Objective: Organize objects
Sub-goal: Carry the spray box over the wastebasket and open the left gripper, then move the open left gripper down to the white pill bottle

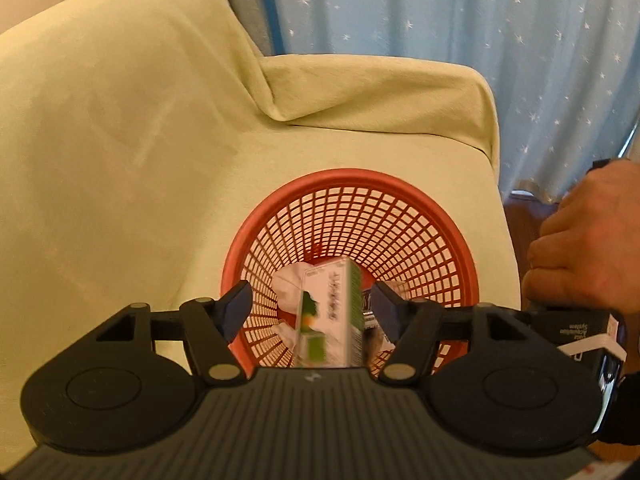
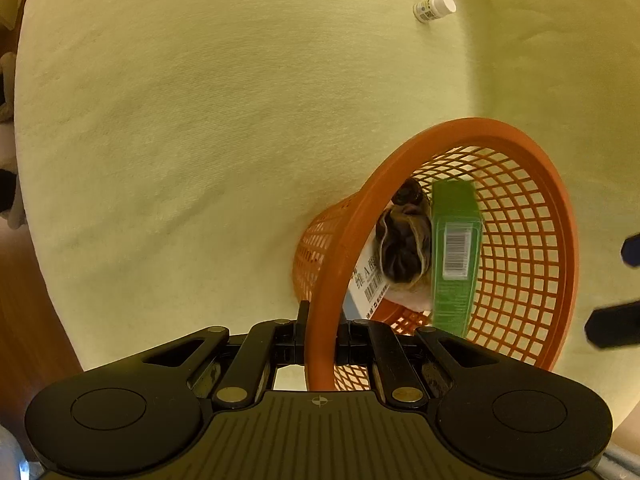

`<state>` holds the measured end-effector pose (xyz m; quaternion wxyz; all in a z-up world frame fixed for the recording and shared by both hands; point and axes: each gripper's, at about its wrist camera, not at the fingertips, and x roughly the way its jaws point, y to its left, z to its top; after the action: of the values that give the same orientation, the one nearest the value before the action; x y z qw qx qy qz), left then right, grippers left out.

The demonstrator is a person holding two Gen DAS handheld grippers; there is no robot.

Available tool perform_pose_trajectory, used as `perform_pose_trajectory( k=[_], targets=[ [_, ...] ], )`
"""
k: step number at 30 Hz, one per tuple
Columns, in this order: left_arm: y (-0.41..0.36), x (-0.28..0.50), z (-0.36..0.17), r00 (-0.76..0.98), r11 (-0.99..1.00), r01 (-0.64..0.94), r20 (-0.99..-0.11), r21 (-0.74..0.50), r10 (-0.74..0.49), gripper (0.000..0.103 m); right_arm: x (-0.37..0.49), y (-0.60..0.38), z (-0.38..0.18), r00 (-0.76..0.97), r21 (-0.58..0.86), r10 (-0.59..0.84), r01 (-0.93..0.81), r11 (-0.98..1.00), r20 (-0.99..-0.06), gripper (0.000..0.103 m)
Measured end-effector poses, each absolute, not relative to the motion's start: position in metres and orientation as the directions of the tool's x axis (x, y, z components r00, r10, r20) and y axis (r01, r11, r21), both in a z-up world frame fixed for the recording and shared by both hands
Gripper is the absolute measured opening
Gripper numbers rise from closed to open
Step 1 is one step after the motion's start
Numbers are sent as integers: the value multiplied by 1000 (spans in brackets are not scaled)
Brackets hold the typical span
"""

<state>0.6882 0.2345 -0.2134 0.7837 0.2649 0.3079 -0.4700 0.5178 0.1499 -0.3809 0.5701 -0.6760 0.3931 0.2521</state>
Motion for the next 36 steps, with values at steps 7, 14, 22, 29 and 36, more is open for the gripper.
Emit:
perform_pose_trajectory(
  k=[7, 14, 22, 29, 36],
  targets=[
    [258, 686, -218, 381, 434, 889, -759, 144, -528, 61, 518, 150, -380, 564, -571, -244, -820, -48, -789, 4],
    [284, 684, -229, 396, 462, 873, -783, 158, -480, 61, 518, 151, -380, 560, -567, -250, -822, -49, -790, 4],
    [312, 679, -240, 406, 505, 849, -804, 156, -435, 61, 519, 151, -380, 559, -566, -253, -823, -52, -790, 4],
    [329, 678, -246, 415, 538, 829, -814, 154, -406, 61, 518, 151, -380, 557, -564, -255, -824, -53, -790, 4],
    [340, 679, -249, 419, 562, 813, -824, 153, -382, 61, 519, 151, -381, 555, -562, -257, -825, -50, -791, 4]
  ],
)
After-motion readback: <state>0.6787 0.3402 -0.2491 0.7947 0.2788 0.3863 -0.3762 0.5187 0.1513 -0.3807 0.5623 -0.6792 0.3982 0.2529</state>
